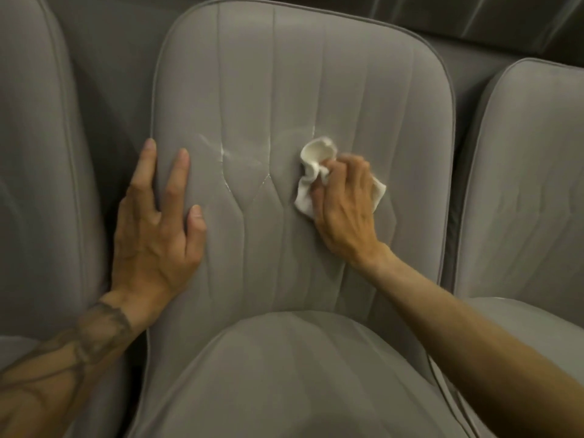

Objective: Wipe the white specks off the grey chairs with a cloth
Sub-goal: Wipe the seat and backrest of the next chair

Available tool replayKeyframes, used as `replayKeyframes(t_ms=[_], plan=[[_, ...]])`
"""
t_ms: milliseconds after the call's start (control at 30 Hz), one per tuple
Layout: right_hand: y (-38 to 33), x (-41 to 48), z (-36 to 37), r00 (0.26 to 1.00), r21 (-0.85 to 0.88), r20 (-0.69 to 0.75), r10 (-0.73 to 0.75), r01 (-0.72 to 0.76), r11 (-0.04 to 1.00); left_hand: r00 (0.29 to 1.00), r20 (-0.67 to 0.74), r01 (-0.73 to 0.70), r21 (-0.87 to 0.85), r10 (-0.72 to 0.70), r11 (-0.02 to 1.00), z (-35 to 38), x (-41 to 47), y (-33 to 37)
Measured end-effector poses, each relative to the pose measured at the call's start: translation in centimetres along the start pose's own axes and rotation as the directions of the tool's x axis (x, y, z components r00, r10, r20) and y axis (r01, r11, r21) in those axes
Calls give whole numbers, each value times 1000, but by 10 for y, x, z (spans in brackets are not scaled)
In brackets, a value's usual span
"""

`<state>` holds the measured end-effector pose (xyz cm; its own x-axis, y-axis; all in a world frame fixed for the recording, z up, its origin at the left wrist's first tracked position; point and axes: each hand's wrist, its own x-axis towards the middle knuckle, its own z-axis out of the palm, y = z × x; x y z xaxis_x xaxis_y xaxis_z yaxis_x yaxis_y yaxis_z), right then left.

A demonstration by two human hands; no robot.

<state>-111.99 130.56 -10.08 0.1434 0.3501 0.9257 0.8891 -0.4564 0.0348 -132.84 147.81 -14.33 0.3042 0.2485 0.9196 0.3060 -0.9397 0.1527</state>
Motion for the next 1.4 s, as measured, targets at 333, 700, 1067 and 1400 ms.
replayKeyframes(t_ms=[333, 700, 1067, 1400], plan=[[-16, 70, 4, 992, 51, -115, 58, -52, 997, 999, 27, 18, 16, -18, 1000, 1, -1, 0], [-35, 106, 7, 987, 104, -147, 62, -47, 993, 999, 26, 21, 23, -22, 1000, 2, 0, 0], [-44, 93, 6, 998, 98, -50, -48, 53, 994, 999, 34, 32, 50, -34, 998, 2, -3, 3], [-39, 117, 12, 989, 64, -147, -11, 20, 998, 999, 36, 27, 36, -28, 999, 3, -2, 0]])
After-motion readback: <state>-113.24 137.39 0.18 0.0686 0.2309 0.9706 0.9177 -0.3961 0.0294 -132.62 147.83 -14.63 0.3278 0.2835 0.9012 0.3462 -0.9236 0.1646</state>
